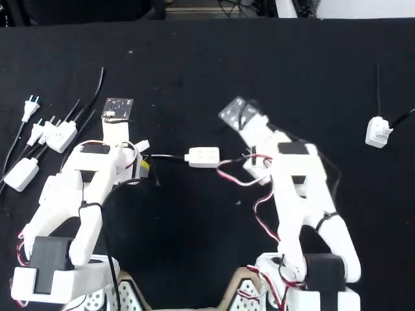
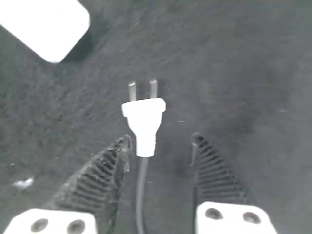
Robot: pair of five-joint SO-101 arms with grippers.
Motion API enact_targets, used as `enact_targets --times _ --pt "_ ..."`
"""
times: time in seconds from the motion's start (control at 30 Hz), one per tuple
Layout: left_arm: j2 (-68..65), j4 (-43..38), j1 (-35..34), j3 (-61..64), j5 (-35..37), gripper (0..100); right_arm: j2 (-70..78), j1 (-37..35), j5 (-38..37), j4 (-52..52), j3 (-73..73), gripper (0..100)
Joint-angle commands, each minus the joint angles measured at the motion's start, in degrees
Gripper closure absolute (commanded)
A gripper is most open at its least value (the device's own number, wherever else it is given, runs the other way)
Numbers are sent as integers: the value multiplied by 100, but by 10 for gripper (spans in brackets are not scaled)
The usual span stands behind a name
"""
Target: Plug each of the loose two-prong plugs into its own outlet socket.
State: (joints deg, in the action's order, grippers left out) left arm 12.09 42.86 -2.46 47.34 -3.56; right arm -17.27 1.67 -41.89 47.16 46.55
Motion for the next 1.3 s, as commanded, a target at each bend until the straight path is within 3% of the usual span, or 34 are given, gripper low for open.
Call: enact_targets --times 0.0,0.2,0.37,0.6,1.27 --pt "211 -79 -57 -48 35 751 -101 229 114 -167 -382 866" --pt "211 -79 -57 -31 35 751 1174 237 132 -615 -690 868" --pt "211 -79 -57 -31 35 751 1745 123 132 -149 -1156 868" --pt "211 -79 -57 -48 35 751 1763 -229 132 237 -1147 868" --pt "211 -79 -57 -57 26 751 1763 -229 79 554 -1130 871"
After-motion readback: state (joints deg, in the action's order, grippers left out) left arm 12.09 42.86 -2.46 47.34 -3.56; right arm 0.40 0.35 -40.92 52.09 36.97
